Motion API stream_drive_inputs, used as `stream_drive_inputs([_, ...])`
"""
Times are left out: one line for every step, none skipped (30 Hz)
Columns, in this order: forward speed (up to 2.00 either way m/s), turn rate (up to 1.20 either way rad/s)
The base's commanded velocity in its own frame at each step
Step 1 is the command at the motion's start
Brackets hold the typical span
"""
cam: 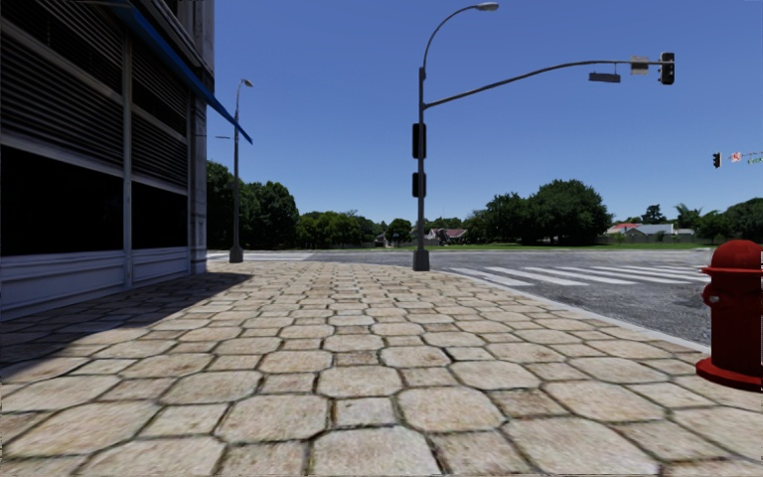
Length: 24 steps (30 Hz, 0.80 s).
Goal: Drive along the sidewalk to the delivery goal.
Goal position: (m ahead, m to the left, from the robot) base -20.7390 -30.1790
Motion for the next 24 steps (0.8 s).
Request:
stream_drive_inputs([2.0, 0.0])
stream_drive_inputs([2.0, 0.0])
stream_drive_inputs([2.0, 0.0])
stream_drive_inputs([2.0, 0.0])
stream_drive_inputs([2.0, 0.0])
stream_drive_inputs([2.0, 0.0])
stream_drive_inputs([2.0, 0.0])
stream_drive_inputs([2.0, 0.0])
stream_drive_inputs([2.0, 0.0])
stream_drive_inputs([2.0, 0.0])
stream_drive_inputs([2.0, 0.0])
stream_drive_inputs([2.0, 0.0])
stream_drive_inputs([2.0, 0.0])
stream_drive_inputs([2.0, 0.0])
stream_drive_inputs([2.0, 0.0])
stream_drive_inputs([2.0, 0.0])
stream_drive_inputs([2.0, 0.0])
stream_drive_inputs([2.0, 0.0])
stream_drive_inputs([2.0, 0.0])
stream_drive_inputs([2.0, 0.0])
stream_drive_inputs([2.0, 0.0])
stream_drive_inputs([2.0, 0.0])
stream_drive_inputs([2.0, 0.0])
stream_drive_inputs([2.0, 0.0])
